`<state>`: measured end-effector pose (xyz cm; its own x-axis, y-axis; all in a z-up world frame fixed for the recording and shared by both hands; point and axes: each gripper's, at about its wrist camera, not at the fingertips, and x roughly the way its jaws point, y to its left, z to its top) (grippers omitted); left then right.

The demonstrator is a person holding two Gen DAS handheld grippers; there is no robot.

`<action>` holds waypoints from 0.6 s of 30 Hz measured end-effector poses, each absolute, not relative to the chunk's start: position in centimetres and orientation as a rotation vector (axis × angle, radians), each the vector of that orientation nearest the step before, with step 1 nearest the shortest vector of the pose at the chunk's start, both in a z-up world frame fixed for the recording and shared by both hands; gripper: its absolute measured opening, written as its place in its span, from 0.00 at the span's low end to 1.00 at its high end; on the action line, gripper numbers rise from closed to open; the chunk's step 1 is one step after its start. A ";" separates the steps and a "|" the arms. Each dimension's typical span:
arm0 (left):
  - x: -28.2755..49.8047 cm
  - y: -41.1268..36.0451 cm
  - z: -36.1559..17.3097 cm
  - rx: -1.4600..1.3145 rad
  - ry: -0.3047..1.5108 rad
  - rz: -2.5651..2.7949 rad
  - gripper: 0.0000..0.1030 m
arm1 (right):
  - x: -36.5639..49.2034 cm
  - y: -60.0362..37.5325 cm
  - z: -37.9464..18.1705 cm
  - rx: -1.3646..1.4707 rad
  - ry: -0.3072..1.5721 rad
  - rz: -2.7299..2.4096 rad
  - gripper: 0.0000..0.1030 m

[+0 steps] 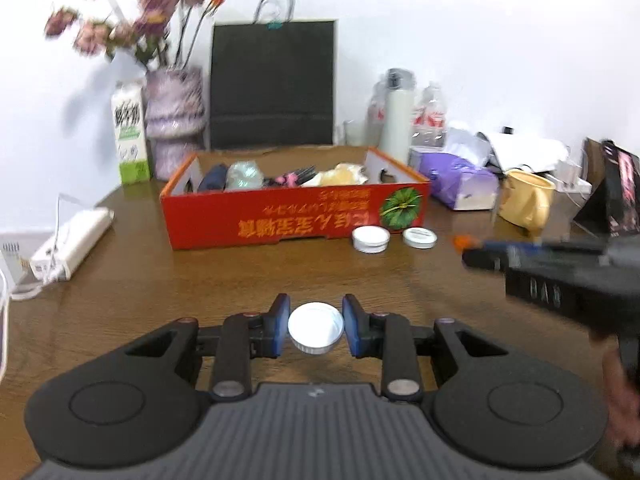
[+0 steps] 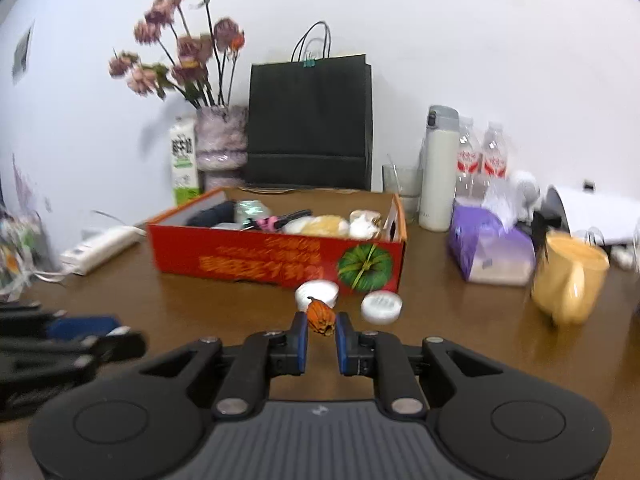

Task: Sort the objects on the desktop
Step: 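Lift both held items and carry them toward the box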

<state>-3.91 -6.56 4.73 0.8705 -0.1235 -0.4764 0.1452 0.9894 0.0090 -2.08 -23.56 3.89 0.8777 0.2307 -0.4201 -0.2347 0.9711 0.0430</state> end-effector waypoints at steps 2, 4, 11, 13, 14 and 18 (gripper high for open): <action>-4.8 -7.1 5.3 0.058 0.492 -0.157 0.28 | -4.3 -23.9 3.4 0.037 0.450 0.240 0.13; -5.6 -7.4 5.7 0.051 0.491 -0.163 0.28 | -6.1 -24.0 2.7 0.063 0.463 0.255 0.13; -8.7 -8.1 6.0 0.029 0.468 -0.170 0.28 | -10.7 -24.2 2.4 0.062 0.462 0.285 0.13; -9.0 -8.1 5.8 0.028 0.473 -0.161 0.28 | -11.4 -24.3 2.4 0.063 0.454 0.291 0.13; -9.1 -8.1 5.7 0.032 0.478 -0.160 0.28 | -11.6 -24.3 2.5 0.058 0.450 0.290 0.13; -9.7 -7.6 5.8 0.028 0.484 -0.170 0.28 | -12.1 -24.4 3.2 0.046 0.417 0.274 0.13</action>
<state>-9.75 -7.59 5.80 0.8713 -0.1559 -0.4652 0.1693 0.9855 -0.0131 -12.08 -24.45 3.16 0.8784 0.2717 -0.3932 -0.2528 0.9623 0.1003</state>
